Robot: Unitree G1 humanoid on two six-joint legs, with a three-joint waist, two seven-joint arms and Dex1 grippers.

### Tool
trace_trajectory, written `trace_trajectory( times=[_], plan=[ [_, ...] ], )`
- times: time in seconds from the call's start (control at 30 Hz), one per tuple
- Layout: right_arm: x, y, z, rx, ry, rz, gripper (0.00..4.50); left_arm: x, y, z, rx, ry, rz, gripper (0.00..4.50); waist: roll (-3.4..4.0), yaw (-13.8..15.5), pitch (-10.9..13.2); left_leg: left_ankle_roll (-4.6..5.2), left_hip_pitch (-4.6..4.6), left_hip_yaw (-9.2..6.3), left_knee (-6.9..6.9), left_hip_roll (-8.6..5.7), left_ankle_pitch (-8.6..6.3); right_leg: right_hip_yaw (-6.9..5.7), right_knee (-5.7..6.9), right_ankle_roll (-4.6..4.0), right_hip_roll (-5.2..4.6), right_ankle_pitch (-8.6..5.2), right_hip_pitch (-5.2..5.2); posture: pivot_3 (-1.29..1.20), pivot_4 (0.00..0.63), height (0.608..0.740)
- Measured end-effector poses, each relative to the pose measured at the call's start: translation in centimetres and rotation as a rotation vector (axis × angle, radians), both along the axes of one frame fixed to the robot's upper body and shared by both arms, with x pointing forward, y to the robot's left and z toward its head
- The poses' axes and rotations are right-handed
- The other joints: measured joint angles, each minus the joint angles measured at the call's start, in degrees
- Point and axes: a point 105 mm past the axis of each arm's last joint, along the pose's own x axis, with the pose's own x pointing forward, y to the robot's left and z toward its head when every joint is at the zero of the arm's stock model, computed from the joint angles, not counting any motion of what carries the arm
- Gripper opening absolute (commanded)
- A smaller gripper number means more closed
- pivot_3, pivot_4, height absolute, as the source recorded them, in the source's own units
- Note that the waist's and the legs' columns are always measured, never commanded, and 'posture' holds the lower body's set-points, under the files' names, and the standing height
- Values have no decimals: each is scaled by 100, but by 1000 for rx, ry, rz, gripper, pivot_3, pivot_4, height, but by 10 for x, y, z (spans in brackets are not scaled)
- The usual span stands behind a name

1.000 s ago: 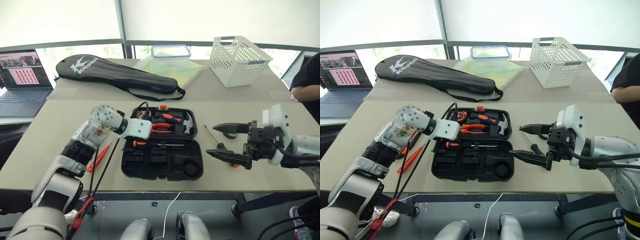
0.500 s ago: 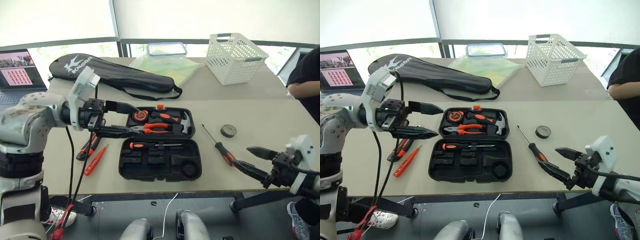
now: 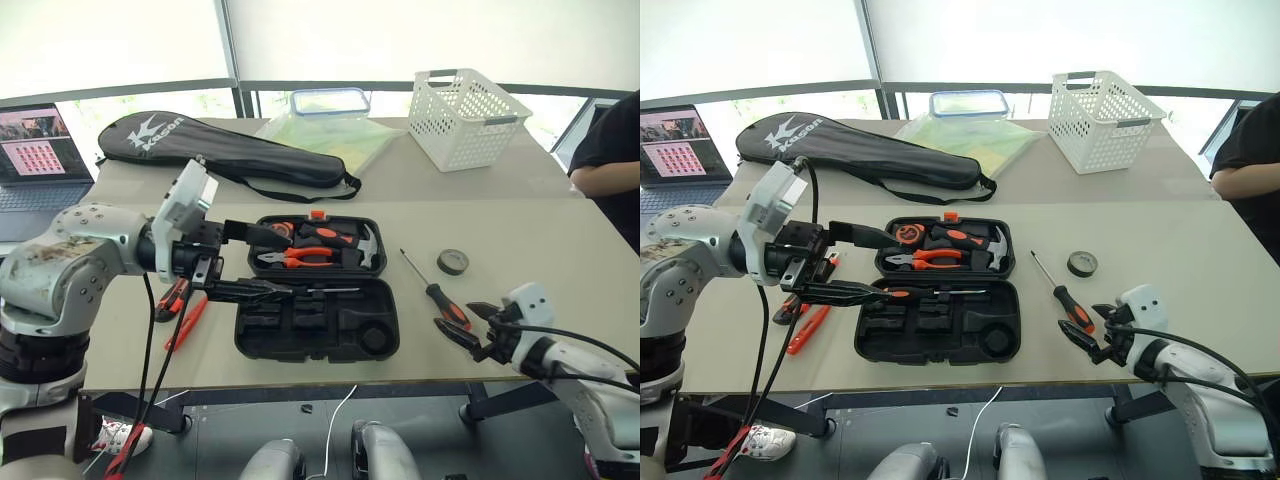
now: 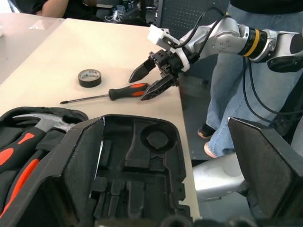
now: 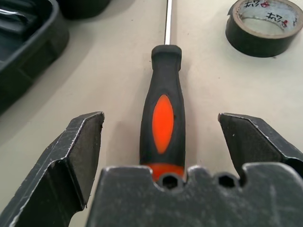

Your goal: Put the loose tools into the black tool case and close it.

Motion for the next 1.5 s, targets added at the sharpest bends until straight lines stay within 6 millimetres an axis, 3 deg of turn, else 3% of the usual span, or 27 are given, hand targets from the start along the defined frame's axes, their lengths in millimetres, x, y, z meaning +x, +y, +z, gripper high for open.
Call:
trace_trajectory(
  times=[0.13, 0.2, 0.23, 0.27, 0.37, 0.4, 0.53, 0.6, 0.8, 0.97, 1.07, 1.23, 1.47, 1.5],
  plan=[
    [1, -1, -1, -22, -16, -2, 2513, 0, 1, -2, 4, -14, 4, 4500, 0, -1, 0, -1, 0, 0, -2, 1, 0, 0, 1, -2, 1, -1, 0, 0, 150, 740],
    [0, -1, -2, -14, -24, -9, 1678, 0, 2, -1, 13, -18, 13, 4500, 0, -1, 0, -1, 3, 0, -2, 2, 0, 2, 4, -3, 1, -2, 1, 0, 150, 740],
    [0, -1, -2, -9, -30, -15, 1570, 0, 3, -1, 15, -21, 15, 4500, 1, -2, 0, -1, 4, 0, -2, 2, 0, 2, 5, -3, 1, -2, 1, 0, 150, 740],
    [1, -2, 0, 11, -42, -30, 1079, 0, 3, 0, 13, -30, 15, 4500, 1, -2, 0, -1, 5, 0, -2, 2, 0, 3, 5, -3, 1, -2, 1, 0, 150, 740],
    [3, -2, 24, 108, -114, -49, 1049, -1, 7, -7, 35, -24, 23, 4500, 19, -9, 10, 0, 3, 1, -3, 2, 0, 5, 5, -2, 2, -2, -2, 0, 150, 740],
    [4, 1, 41, 134, -153, -24, 1049, -2, 10, -10, 52, -12, 22, 4500, 25, -31, 14, 0, -1, 2, -3, 2, 0, 5, 5, -2, 3, -2, -6, 0, 150, 740],
    [-3, 31, 110, 51, -287, 284, 1048, -8, 17, -16, 106, 14, -1, 4500, 29, -71, 17, 1, 0, 1, -16, 6, 0, -1, -3, -4, 16, -3, -6, 0, 150, 740],
    [-8, 52, 117, -21, -284, 462, 1048, -12, 22, -18, 139, 25, -12, 4500, 25, -82, 17, 1, 9, 1, -32, 11, 0, -4, -14, -7, 24, -5, 1, 0, 150, 740],
    [1, 106, 93, -130, -200, 851, 1048, -19, 36, -28, 196, 67, -16, 4500, 18, -148, 22, 2, 5, 6, -40, 13, 1, -1, -27, -11, 21, -3, -6, 0, 150, 740],
    [16, 136, 70, -196, -148, 958, 1048, -23, 53, -39, 258, 82, 38, 4500, 18, -110, 22, 1, -39, 4, -42, 6, 1, -13, -9, -14, 19, -1, -64, 0, 150, 740],
    [20, 138, 57, -235, -122, 980, 1048, -24, 63, -43, 297, 72, 77, 4500, 19, -83, 23, 0, -58, 2, -43, 1, 1, -31, 1, -14, 16, -1, -77, 0, 150, 740],
    [21, 138, 53, -267, -135, 997, 1048, -19, 71, -39, 291, 39, 147, 4500, 19, -100, 23, -2, -64, 3, -43, 1, 1, -38, -5, -14, 17, -1, -79, 0, 150, 740],
    [24, 135, 42, -306, -116, 1010, 1048, -15, 72, -36, 284, 18, 174, 4500, 19, -124, 23, -9, -53, 8, -34, 2, 4, -20, 0, -19, 15, -2, -79, 0, 150, 740],
    [24, 135, 42, -312, -119, 1013, 2067, -15, 71, -35, 282, 13, 176, 4500, 19, -124, 23, -9, -53, 8, -32, 2, 5, -17, 2, -20, 15, -2, -78, 0, 150, 740]
  ],
)
